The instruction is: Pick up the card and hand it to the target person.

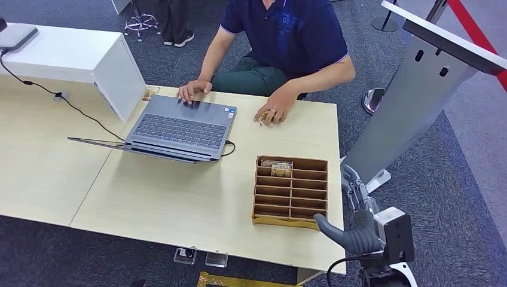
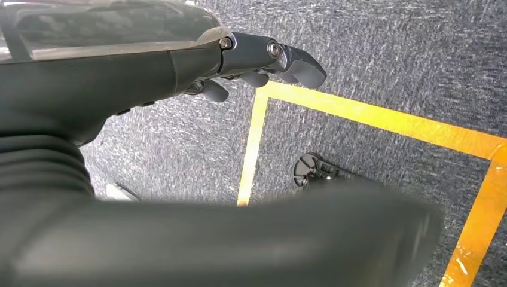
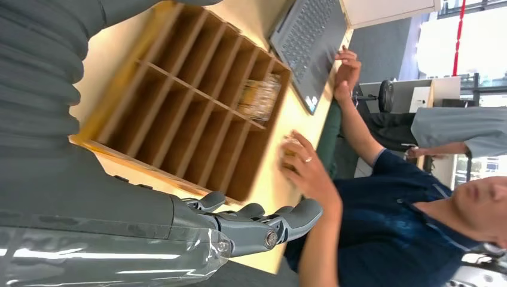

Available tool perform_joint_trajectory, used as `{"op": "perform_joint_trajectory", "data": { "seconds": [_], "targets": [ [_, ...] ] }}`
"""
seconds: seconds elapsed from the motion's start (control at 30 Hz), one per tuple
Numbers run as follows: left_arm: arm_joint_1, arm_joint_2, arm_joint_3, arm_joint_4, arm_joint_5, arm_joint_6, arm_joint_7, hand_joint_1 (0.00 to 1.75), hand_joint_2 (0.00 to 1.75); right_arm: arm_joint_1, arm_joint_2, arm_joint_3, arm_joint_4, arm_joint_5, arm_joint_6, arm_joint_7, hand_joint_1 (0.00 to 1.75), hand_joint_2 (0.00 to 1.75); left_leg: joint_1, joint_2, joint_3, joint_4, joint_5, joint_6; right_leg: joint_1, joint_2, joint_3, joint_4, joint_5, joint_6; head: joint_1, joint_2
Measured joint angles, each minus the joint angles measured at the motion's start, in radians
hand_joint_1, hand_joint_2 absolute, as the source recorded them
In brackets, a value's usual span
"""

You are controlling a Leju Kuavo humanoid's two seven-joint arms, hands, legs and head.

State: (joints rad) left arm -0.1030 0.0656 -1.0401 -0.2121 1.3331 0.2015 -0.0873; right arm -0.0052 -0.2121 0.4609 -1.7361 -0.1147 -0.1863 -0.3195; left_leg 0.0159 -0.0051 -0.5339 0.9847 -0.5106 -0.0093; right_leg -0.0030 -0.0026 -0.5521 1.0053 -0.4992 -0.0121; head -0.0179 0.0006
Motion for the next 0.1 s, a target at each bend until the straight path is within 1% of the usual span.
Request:
{"op": "perform_joint_trajectory", "data": {
  "seconds": [0.1],
  "targets": [
    [0.000,0.000,0.007,0.000,0.004,0.003,0.002,0.00,1.75,0.050,-0.006,-0.010,0.011,-0.035,-0.003,-0.033,0.00,1.75,0.000,0.000,0.000,0.000,0.000,0.000,0.000,0.000,0.000,0.000,0.000,0.000,0.000,0.000]
  ]
}}
